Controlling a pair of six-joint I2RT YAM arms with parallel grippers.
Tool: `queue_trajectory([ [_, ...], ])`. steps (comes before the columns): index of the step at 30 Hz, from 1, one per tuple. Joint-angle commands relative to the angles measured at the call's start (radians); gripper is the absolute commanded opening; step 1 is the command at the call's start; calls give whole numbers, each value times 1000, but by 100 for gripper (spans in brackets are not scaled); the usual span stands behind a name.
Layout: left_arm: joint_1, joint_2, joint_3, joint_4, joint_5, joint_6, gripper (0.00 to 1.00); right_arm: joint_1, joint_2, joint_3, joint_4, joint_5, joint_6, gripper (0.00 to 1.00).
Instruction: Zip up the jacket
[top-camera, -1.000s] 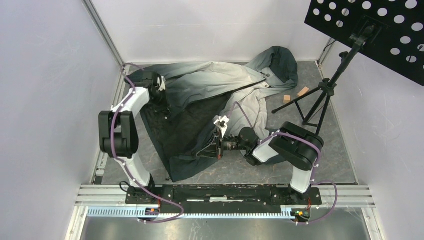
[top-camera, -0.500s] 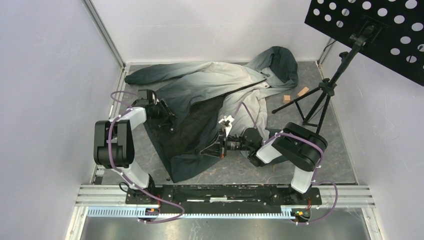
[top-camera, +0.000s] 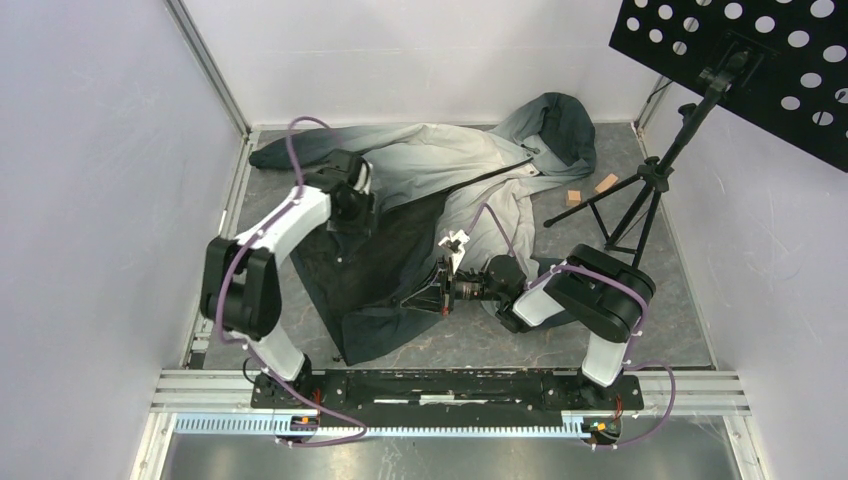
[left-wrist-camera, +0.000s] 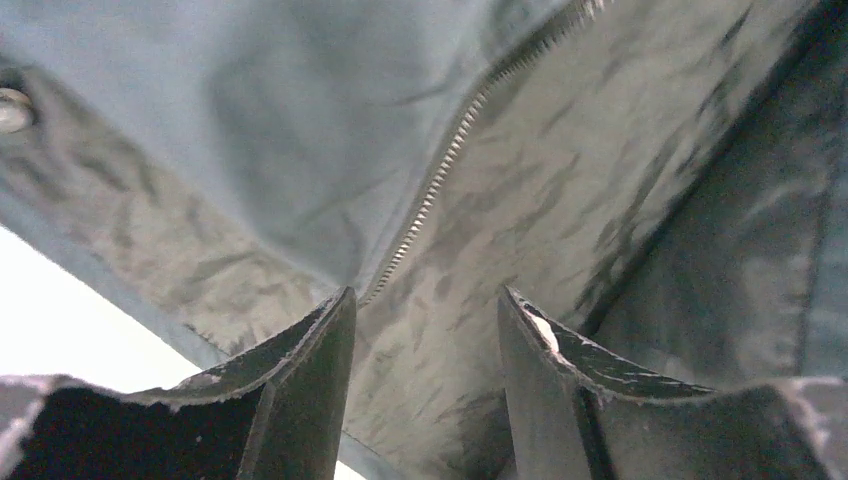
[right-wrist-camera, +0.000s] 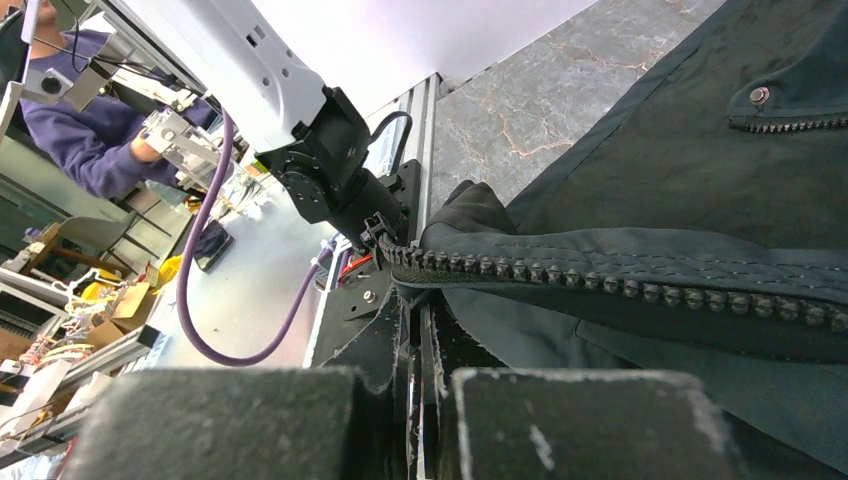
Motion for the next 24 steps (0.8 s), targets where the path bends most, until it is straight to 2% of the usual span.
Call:
queue_trajectory([
  [1, -41, 120, 50, -157, -148, 153, 60, -4, 3, 14, 76, -11, -17, 0],
  [4, -46, 125, 61, -158, -214, 148, 62, -3, 1, 13, 81, -11, -18, 0],
  [7, -52, 113, 50, -133, -222, 153, 63, -4, 6, 18, 80, -15, -17, 0],
  [15, -40, 192, 91, -155, -125, 150, 55, -4, 27, 20, 123, -22, 10, 0],
  [20, -31, 270, 160, -205, -138, 148, 54, -3, 28, 21, 128, -28, 17, 0],
  [24, -26, 298, 136, -190, -152, 145, 53, -3, 26, 22, 116, -28, 8, 0],
])
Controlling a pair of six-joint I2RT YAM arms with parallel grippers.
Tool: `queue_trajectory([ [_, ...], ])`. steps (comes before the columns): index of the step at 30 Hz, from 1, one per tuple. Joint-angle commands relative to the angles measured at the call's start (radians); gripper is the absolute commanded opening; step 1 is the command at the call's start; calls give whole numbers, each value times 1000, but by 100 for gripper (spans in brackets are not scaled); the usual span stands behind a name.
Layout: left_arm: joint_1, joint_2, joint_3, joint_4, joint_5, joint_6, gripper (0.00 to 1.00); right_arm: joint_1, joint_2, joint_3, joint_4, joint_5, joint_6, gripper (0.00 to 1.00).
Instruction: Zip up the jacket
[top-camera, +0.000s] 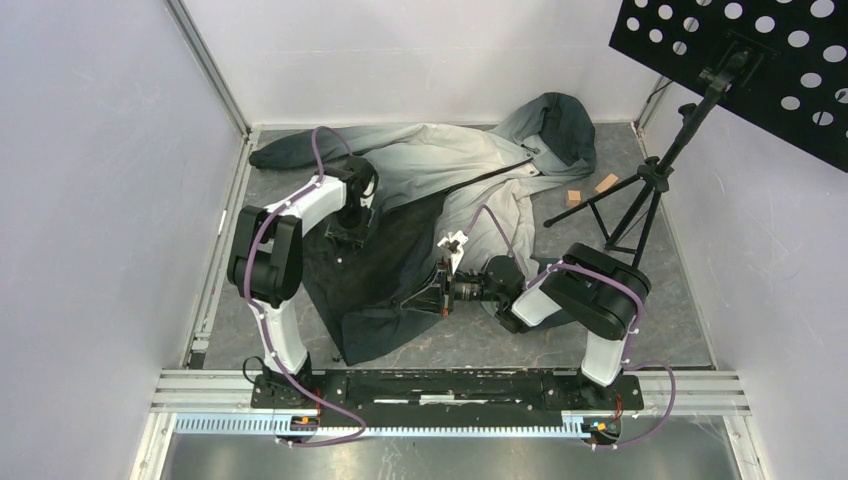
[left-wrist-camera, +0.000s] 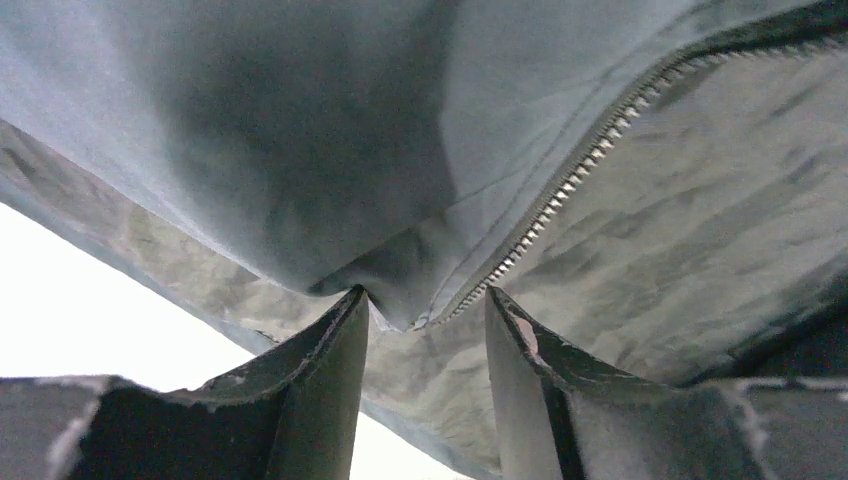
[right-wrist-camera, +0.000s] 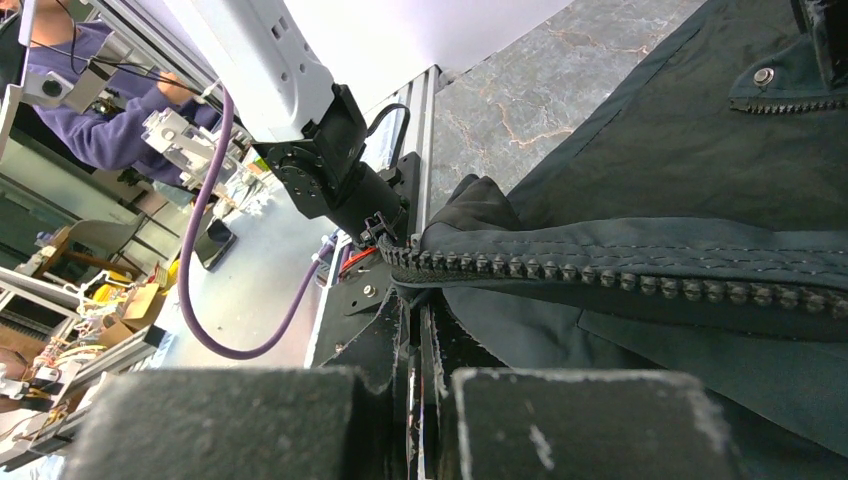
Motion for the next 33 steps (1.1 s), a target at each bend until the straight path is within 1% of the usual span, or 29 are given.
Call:
queue_trajectory([
  [1, 10, 31, 9, -14, -14, 29, 51, -4, 3, 24, 107, -19, -9, 0],
  [6, 26, 56, 11, -10, 9, 27, 40, -3, 20, 31, 112, -21, -1, 0],
  [9, 30, 58, 6, -10, 2, 31, 40, -4, 17, 30, 120, -25, 6, 1],
  [12, 30, 60, -5, -11, 8, 35, 45, -4, 11, 28, 111, -22, -6, 0],
  [14, 31, 69, -3, -12, 20, 35, 44, -3, 15, 31, 102, -20, -7, 0],
  [16, 30, 72, 5, -17, 25, 35, 36, -3, 18, 33, 112, -23, 0, 0],
  [18, 32, 61, 4, -13, 26, 31, 23, -4, 20, 35, 110, -24, 1, 0],
  [20, 33, 42, 8, -8, 40, 29, 16, -5, 16, 37, 88, -19, -7, 0],
  [24, 40, -20, 10, 3, 101, 21, 6, -6, -27, 25, 20, 9, -47, 0],
  [26, 44, -68, 7, 7, 142, 17, 3, -5, -45, 21, -17, 30, -69, 0],
  [29, 57, -136, -15, 28, 230, 10, 2, -5, -51, 22, -64, 59, -70, 0],
  [33, 80, -227, -58, 85, 413, -28, 2, -5, -49, 30, -84, 84, -45, 0],
])
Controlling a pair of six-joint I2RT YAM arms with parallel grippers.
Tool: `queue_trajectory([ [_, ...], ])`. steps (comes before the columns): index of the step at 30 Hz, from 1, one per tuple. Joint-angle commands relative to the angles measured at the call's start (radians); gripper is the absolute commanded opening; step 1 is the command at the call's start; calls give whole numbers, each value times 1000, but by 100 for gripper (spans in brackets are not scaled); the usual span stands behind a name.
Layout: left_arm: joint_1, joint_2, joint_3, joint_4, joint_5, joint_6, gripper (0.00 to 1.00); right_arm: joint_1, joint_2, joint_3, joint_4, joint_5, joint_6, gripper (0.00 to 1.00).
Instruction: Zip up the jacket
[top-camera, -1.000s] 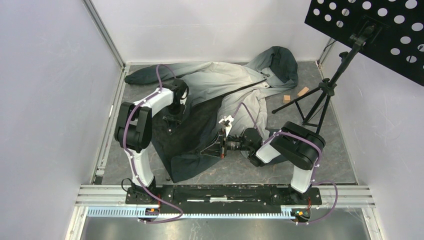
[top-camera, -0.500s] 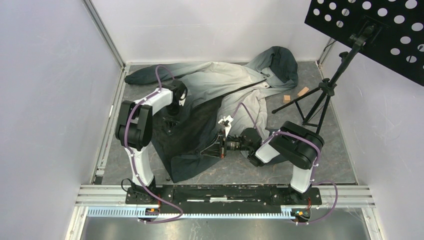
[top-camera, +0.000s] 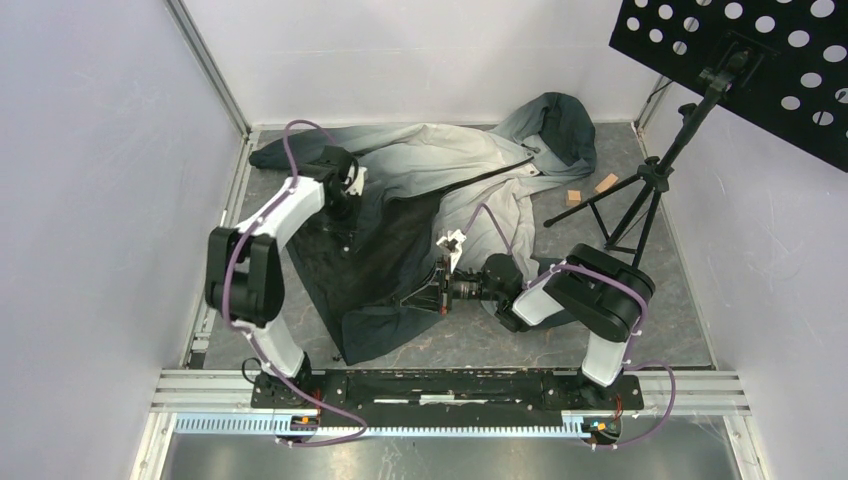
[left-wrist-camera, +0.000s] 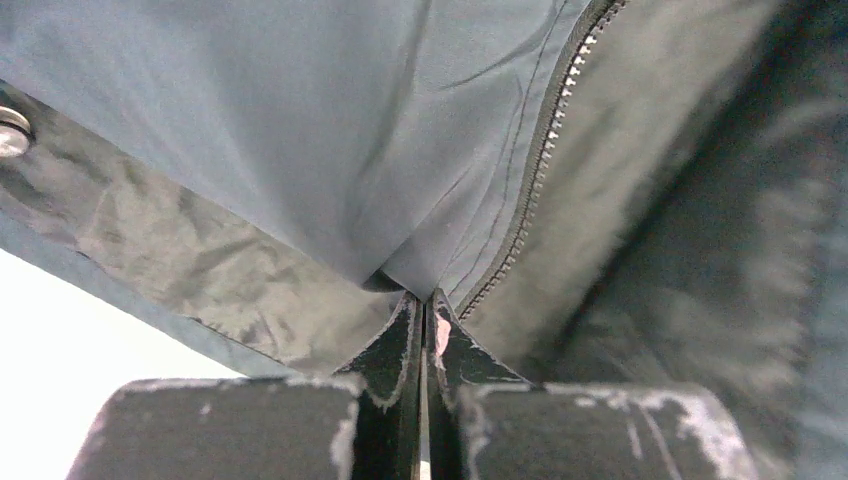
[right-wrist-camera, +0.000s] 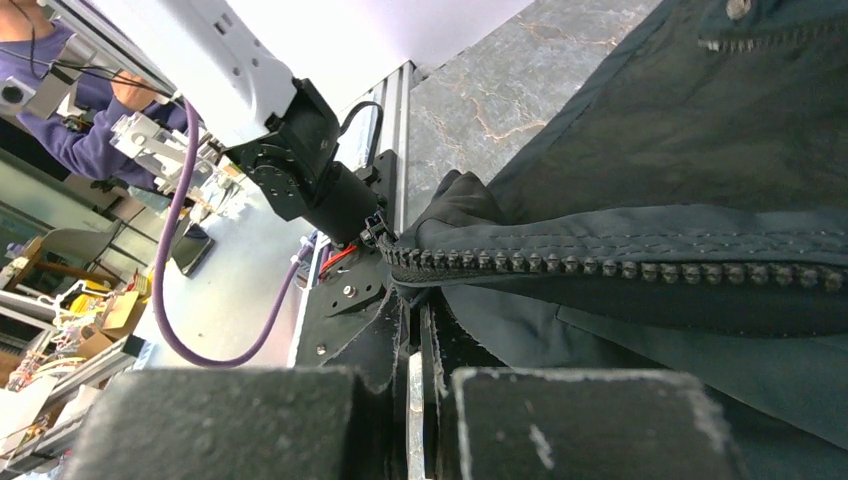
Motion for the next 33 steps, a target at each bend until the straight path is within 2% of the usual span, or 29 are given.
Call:
queue_trajectory([
  [1, 26, -135, -39, 85, 248, -42, 2, -4, -26, 29, -22, 50, -3, 0],
  [9, 91, -274, -182, 315, 536, -220, 2, -4, 1, 86, -53, 93, 74, 0],
  [14, 104, -373, -312, 533, 627, -356, 2, -4, 55, 127, -58, 132, 201, 0],
  [18, 104, -447, -384, 653, 664, -403, 2, -4, 80, 163, -87, 171, 297, 0],
  [25, 104, -573, -509, 794, 648, -435, 2, -6, 82, 204, -186, 246, 307, 0],
  [33, 103, -598, -485, 668, 533, -388, 2, -23, 97, 227, -277, 336, 216, 0],
])
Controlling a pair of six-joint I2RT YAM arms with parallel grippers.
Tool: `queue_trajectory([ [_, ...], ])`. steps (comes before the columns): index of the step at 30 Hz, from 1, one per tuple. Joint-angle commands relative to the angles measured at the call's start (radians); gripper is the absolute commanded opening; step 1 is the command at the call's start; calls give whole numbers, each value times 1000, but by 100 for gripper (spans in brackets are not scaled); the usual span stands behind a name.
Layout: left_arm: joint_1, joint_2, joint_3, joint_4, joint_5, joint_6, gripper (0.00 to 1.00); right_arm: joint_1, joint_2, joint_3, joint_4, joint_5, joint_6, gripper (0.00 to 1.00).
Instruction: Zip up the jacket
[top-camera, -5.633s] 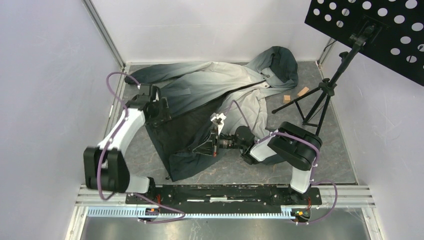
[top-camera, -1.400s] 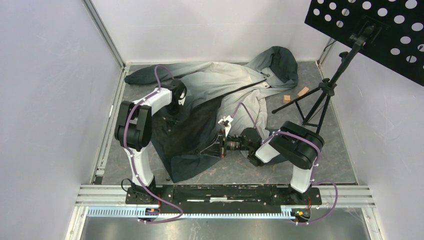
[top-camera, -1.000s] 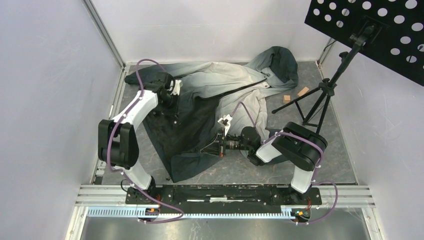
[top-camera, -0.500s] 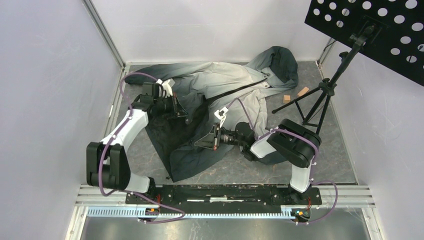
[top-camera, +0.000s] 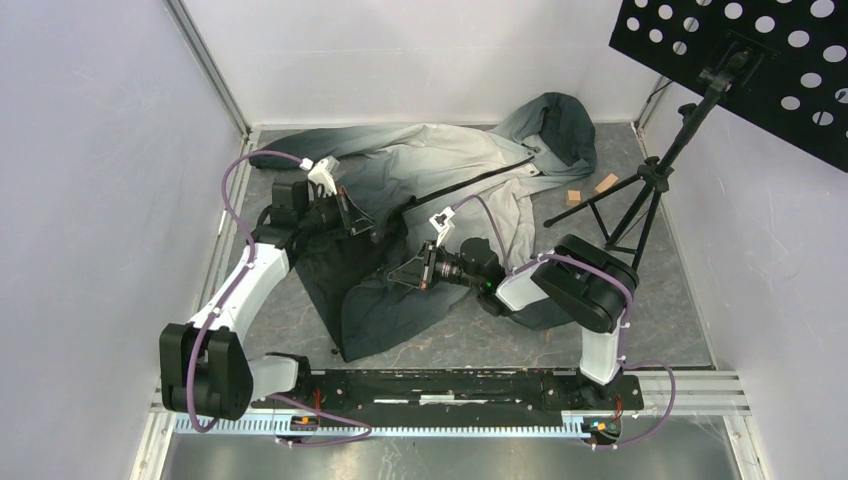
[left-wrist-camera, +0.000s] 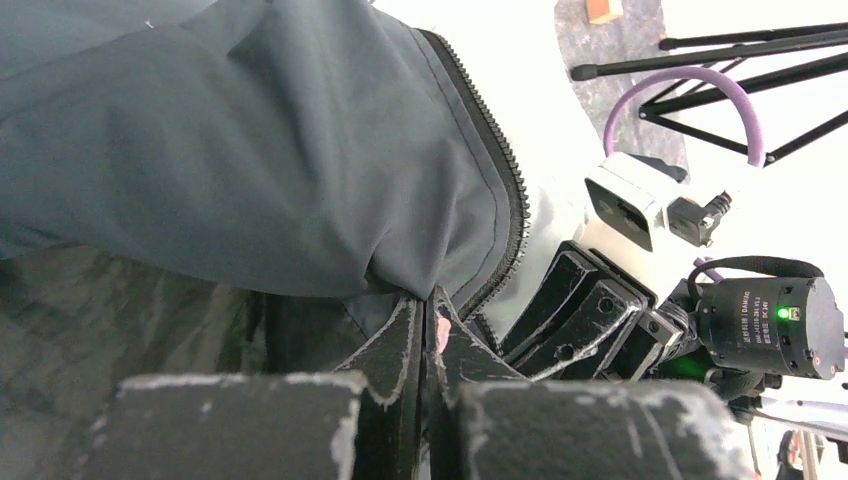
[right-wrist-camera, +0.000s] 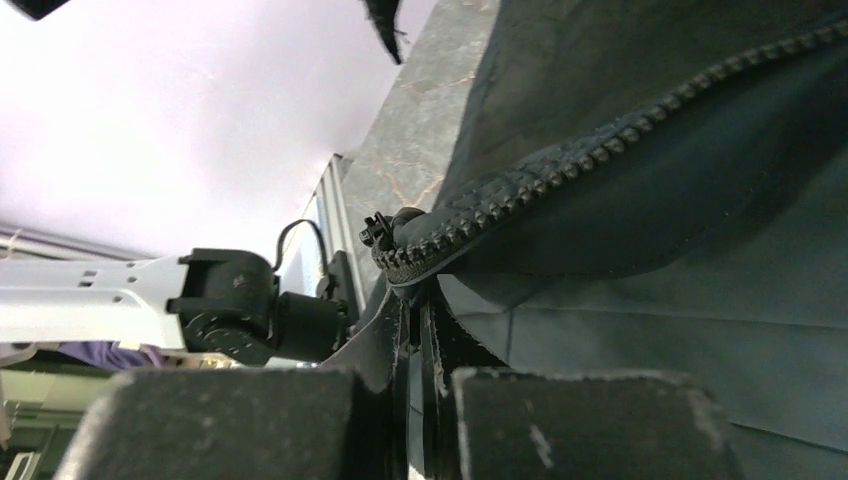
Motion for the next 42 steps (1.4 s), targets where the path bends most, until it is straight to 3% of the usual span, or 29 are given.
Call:
queue_trajectory([
  [1, 1, -37, 17, -11, -54, -5, 2, -21, 16, 52, -32, 86, -57, 0],
  [11, -6, -27, 14, -20, -68, -5, 2, -34, 71, 143, -47, 85, -90, 0],
  [42, -21, -9, 9, -1, -45, -4, 2, -44, 94, 178, -6, 96, -54, 0],
])
